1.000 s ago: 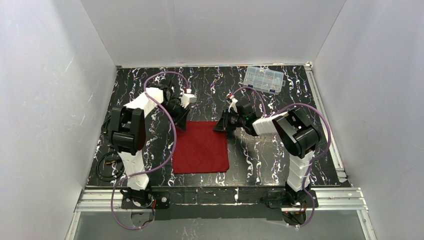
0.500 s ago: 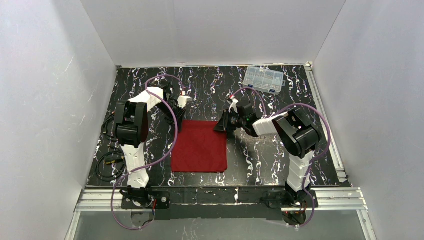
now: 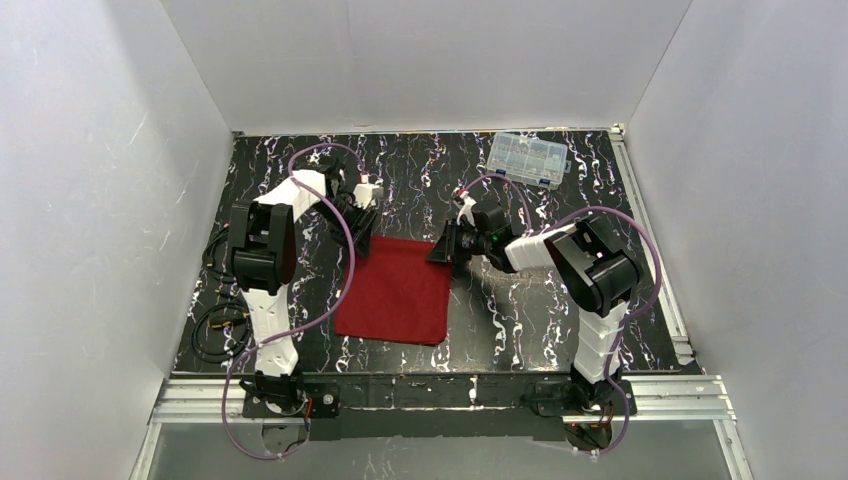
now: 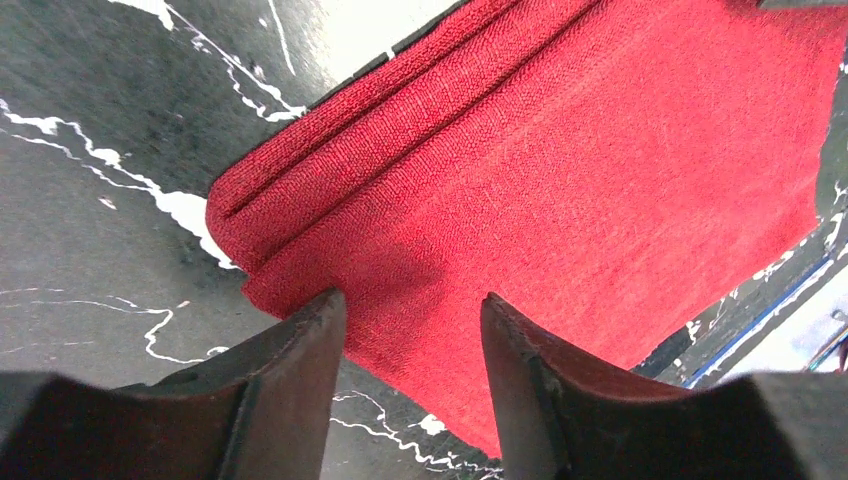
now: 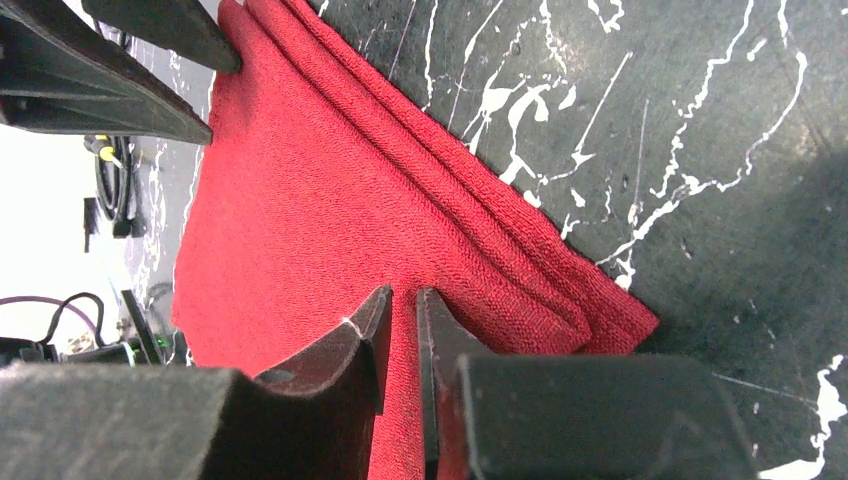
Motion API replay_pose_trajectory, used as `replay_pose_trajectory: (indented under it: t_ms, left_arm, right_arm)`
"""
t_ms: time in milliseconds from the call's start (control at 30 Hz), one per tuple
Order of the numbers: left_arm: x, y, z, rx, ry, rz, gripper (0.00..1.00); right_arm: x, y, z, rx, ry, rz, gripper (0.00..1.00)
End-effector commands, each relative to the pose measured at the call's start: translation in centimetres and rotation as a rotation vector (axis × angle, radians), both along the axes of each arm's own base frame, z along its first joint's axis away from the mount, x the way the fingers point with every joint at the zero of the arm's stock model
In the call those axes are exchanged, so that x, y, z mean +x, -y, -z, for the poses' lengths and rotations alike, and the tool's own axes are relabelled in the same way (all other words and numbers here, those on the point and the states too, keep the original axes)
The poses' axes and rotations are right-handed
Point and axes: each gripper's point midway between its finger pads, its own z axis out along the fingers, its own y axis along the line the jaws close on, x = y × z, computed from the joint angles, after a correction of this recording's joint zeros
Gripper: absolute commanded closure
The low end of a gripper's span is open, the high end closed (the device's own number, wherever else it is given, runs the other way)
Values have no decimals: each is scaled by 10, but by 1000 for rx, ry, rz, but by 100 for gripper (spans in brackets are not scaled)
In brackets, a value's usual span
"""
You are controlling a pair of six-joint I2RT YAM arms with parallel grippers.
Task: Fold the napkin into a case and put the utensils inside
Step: Smooth out the lower triangle-folded napkin at the center of the board, then pick up the lower triangle-folded napkin from the center of the board.
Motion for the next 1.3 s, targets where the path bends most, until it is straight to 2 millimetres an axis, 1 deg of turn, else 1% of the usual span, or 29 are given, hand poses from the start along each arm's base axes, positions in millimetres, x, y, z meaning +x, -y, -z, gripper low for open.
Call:
replay_pose_trajectory:
  t_ms: [0,33,100,167,233,300,367,400,433,467,500,533,567,600,633,667,700,733,767,800,833,900,933,967,1067,1100,1167,1200,1267]
  left_arm:
    - [23,-14,-30,42,132,-15,44]
    - [27,-15,-41,46,162,-24,38]
    - [36,-16,-70,46,245,-44,34]
    - [44,-16,-111,34,365,-55,25]
    - [47,-18,-150,27,480,-55,3]
    - [47,-23,-181,40,582,-57,1]
    - [47,-35,-197,85,664,-105,1]
    - [45,-39,-201,96,692,-108,2]
    - [39,-42,-207,98,717,-107,2]
    - [33,-43,-206,90,721,-99,1]
    - [27,-42,-205,75,726,-83,1]
    - [20,-40,-202,61,727,-65,2]
    - [15,-39,-200,49,731,-54,2]
    - [12,-38,-197,45,735,-52,2]
    - [10,-37,-194,34,732,-48,2]
    - [4,-35,-190,22,714,-30,2]
    - [-3,-32,-187,7,691,4,1]
    - [-10,-30,-185,-10,669,38,1]
    - [-18,-28,-182,-29,646,71,1]
    - [-28,-26,-177,-51,623,116,2]
    - [-40,-24,-169,-72,600,178,2]
    - [-58,-25,-149,-80,573,259,2]
    - [-66,-27,-138,-75,566,309,3]
    - [-75,-30,-125,-67,551,353,4]
    - [-102,-40,-93,-43,498,471,7]
    - [-112,-44,-83,-37,480,505,8]
    - [-128,-49,-67,-34,493,603,9]
    - [-133,-49,-62,-35,518,640,9]
    - [-144,-48,-51,-50,566,712,9]
  right_arm:
    - [7,12,13,-110,-19,8,75]
    - [15,10,5,-112,-1,5,75]
    - [24,6,-14,-121,44,-13,75]
    - [33,5,-39,-151,112,-22,72]
    - [38,9,-63,-193,167,-27,66]
    - [35,17,-86,-231,206,-36,62]
    - [29,24,-108,-253,258,-41,56]
    - [25,28,-119,-262,287,-42,51]
    - [22,32,-129,-264,317,-41,17]
    - [16,32,-146,-231,352,-45,3]
    - [16,31,-155,-188,369,-30,2]
    - [18,32,-168,-111,369,51,1]
    - [20,36,-182,-19,331,177,1]
    - [22,43,-183,19,317,242,1]
    - [18,42,-182,71,321,246,1]
    - [17,35,-193,128,357,213,7]
    - [18,28,-201,128,374,179,11]
    - [16,23,-196,41,368,131,14]
    - [7,15,-188,-100,389,85,15]
    - [-9,17,-169,-282,403,28,14]
    - [-20,16,-166,-398,471,4,12]
    - [-42,16,-159,-520,572,-57,4]
    - [-51,18,-151,-547,606,-86,2]
    - [-62,22,-149,-542,661,-143,1]
    - [-100,29,-133,-420,792,-301,1]
    - [-110,26,-140,-355,844,-335,1]
    - [-124,26,-148,-301,899,-378,1]
    - [-128,25,-147,-304,909,-407,1]
    - [-135,23,-135,-349,902,-481,1]
